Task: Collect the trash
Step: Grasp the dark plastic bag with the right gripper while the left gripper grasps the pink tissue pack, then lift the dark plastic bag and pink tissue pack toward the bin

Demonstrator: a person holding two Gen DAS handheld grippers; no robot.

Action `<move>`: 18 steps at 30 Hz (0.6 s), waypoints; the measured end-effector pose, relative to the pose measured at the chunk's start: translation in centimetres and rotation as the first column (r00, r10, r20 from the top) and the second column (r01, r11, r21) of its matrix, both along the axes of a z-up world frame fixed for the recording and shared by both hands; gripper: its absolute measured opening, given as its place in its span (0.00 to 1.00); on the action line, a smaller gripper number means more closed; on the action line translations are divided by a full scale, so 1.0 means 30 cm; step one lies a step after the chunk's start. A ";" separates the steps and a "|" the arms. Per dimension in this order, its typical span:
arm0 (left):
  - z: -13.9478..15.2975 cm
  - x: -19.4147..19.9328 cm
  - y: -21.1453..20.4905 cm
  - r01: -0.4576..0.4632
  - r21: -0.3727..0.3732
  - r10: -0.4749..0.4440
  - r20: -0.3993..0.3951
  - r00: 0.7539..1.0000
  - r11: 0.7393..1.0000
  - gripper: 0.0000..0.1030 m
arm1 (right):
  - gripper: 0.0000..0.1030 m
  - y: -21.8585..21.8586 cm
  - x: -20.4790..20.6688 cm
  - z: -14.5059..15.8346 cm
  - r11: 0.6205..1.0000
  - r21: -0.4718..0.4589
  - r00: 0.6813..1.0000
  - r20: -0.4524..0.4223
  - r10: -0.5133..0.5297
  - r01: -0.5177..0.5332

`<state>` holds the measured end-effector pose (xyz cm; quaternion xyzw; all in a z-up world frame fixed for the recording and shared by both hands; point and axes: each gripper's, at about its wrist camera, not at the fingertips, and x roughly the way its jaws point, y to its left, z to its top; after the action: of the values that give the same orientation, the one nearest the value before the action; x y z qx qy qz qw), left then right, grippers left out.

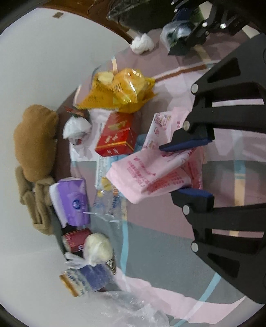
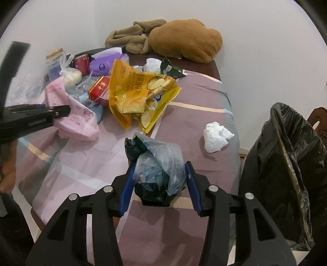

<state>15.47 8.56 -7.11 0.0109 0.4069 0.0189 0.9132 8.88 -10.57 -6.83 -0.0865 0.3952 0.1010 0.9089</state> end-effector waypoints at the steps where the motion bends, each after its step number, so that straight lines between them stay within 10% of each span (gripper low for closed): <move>1: 0.017 -0.018 0.002 0.008 -0.002 -0.008 0.017 1.000 1.000 0.32 | 0.46 0.002 -0.004 0.005 1.000 0.001 1.000 0.004 0.000 0.000; 18: 0.158 -0.191 -0.011 0.038 0.056 -0.047 0.165 0.985 0.998 0.33 | 0.46 0.027 -0.076 0.053 1.000 0.000 0.998 0.050 0.024 -0.024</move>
<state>9.73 8.22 -2.38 0.0421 0.3285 0.0112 0.9435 6.59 -9.75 -5.24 -0.0936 0.3715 0.1098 0.9172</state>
